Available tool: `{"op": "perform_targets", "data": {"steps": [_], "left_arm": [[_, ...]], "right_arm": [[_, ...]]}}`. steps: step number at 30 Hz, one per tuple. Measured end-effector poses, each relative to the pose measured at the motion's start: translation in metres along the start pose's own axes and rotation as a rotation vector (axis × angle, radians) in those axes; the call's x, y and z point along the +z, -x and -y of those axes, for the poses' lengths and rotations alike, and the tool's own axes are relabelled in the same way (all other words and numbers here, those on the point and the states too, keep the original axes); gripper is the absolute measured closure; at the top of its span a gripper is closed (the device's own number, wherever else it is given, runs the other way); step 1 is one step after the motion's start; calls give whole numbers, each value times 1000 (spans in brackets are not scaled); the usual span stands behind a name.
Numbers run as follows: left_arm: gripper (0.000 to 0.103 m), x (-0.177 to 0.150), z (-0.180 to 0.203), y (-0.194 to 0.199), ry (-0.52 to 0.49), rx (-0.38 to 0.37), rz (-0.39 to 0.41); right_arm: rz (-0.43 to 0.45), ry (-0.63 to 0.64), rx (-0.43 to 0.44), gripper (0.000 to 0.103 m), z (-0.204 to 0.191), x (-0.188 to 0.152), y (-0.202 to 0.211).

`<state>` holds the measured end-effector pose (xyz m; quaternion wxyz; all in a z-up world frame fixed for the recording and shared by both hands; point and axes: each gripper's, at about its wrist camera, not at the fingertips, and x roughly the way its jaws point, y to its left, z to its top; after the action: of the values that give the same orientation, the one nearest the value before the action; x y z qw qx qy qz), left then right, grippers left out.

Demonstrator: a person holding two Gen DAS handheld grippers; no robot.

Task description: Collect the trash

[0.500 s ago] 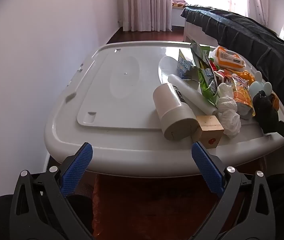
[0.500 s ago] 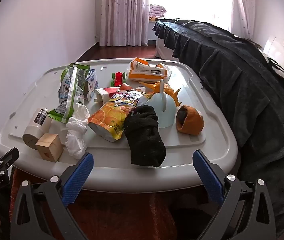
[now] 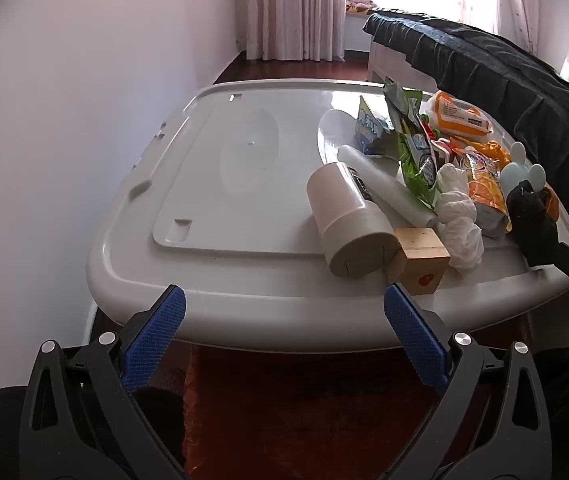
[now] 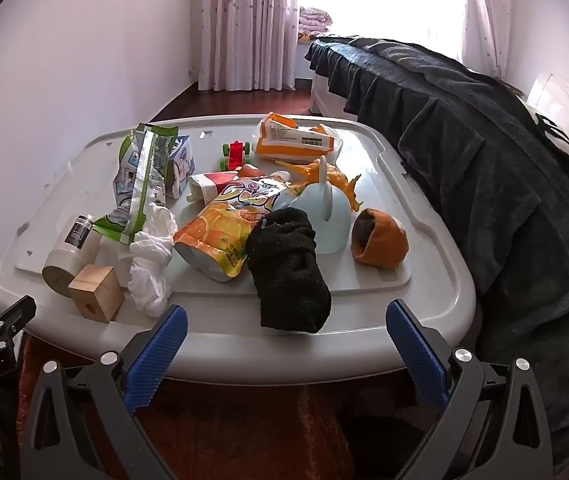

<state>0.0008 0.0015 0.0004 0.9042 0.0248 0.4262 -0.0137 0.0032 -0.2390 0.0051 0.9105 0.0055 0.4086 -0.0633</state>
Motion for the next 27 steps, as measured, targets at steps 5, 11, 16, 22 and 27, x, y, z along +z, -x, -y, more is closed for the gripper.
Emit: {"op": "perform_targets", "data": {"steps": [5, 11, 16, 22, 27], "left_arm": [[6, -2, 2, 0, -3, 5, 4], [6, -5, 2, -1, -2, 4, 4], [6, -5, 2, -1, -6, 6, 4], [6, -5, 3, -1, -7, 4, 2], [6, -5, 3, -2, -2, 3, -2]], "right_arm": [[-1, -2, 1, 5, 3, -2, -1], [-6, -2, -3, 5, 3, -2, -2], [-6, -1, -3, 5, 3, -3, -2], [-6, 2, -3, 5, 3, -3, -2], [-6, -4, -3, 5, 3, -3, -2]]}}
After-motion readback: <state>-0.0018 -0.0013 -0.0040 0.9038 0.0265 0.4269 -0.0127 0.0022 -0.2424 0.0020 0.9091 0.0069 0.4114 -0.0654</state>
